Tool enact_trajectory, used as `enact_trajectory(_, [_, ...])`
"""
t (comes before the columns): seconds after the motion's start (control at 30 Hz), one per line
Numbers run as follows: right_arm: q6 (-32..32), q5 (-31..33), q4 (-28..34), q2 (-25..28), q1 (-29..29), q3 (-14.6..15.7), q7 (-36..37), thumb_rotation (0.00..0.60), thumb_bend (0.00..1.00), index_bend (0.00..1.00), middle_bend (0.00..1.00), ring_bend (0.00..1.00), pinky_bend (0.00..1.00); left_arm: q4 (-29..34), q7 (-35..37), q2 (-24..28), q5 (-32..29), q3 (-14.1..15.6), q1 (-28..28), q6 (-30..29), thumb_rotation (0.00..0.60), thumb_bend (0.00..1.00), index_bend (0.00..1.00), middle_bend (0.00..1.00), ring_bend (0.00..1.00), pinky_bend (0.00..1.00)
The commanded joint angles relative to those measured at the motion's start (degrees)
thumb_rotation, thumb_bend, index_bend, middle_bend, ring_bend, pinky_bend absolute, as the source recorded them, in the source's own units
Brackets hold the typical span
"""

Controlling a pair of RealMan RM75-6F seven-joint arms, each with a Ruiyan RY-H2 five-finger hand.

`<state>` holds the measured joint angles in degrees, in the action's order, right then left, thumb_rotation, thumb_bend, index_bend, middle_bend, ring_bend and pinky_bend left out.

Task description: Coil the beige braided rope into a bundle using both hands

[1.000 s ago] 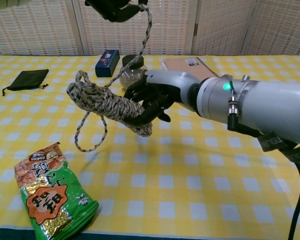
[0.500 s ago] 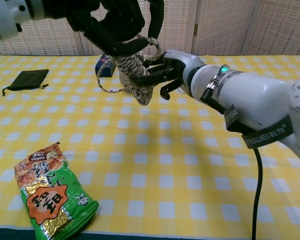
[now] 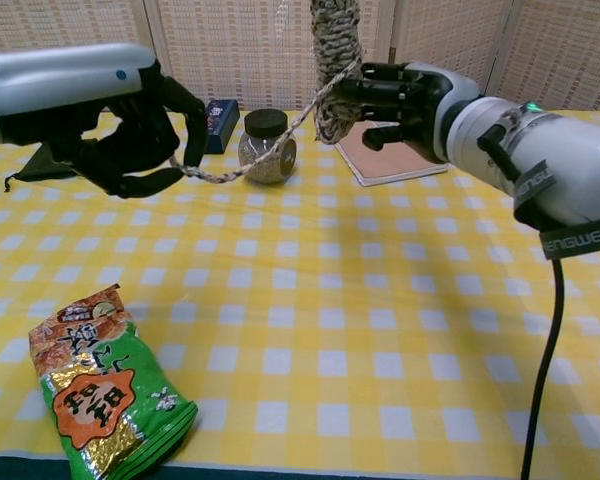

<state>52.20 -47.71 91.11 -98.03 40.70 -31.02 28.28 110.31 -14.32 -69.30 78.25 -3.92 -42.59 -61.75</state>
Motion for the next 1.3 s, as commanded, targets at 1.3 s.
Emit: enact_trajectory(1.3, [-8.5,-29.1,3.1,15.7,-4.7,8.5,13.7,0.6,0.38,0.96,0.79,0.8,0.81,-24.7,-12.0,-8.2,-18.5,-8.0,-5.7,4.0,0.6,0.56,0.64,0.87,0.82,0.81])
